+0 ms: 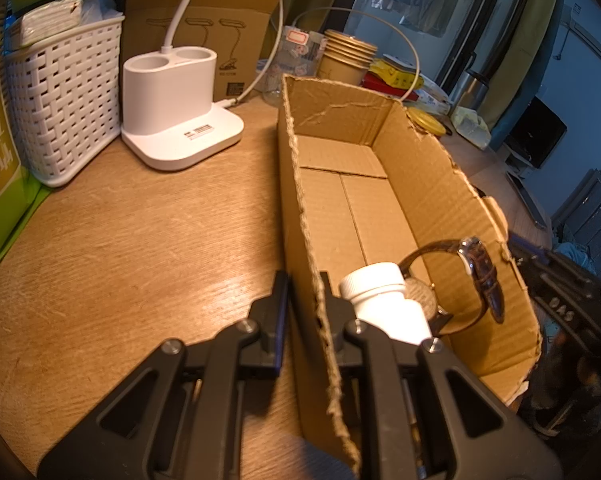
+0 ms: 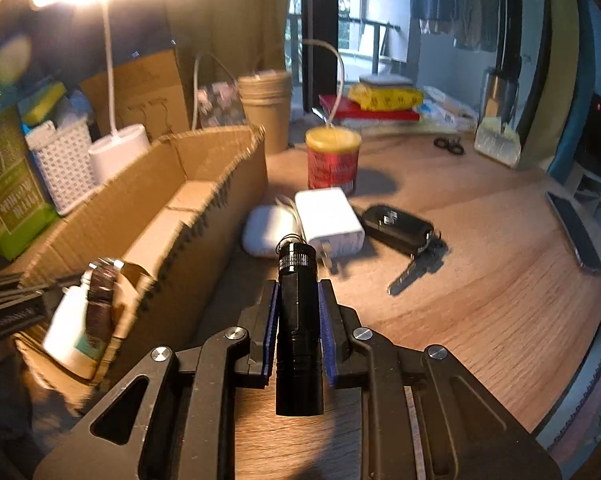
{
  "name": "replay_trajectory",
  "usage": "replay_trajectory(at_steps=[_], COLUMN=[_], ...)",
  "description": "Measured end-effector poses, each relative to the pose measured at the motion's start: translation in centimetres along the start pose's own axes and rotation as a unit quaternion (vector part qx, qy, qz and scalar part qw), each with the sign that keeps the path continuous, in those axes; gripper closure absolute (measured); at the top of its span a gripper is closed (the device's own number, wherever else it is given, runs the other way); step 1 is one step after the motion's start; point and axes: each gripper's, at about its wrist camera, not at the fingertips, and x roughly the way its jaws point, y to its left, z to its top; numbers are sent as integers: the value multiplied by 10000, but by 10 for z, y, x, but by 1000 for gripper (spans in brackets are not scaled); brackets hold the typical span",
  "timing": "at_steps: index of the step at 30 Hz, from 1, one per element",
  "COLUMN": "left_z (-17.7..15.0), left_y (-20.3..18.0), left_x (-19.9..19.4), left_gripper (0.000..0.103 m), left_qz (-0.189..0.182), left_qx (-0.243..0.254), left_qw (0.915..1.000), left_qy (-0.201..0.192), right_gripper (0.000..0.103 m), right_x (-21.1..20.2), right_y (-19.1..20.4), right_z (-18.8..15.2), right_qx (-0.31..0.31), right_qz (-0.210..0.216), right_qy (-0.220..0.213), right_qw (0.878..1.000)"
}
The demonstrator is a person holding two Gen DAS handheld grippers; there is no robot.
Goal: Organize rigid objects
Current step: 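Lift the black flashlight with the right gripper toward the box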
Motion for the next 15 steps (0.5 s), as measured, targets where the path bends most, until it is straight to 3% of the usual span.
replay_trajectory(at_steps=[15], left_z=[0], left_y=[0], left_x=[0], left_gripper=[89], left_qz=[-1], left_qx=[0], left_qw=[10000], left_qy=[1], right_gripper=[82], right_x=[-54], right_y=[16], right_z=[26], right_qx=[-190], right_qz=[70], right_qy=[-743], right_qw=[9970])
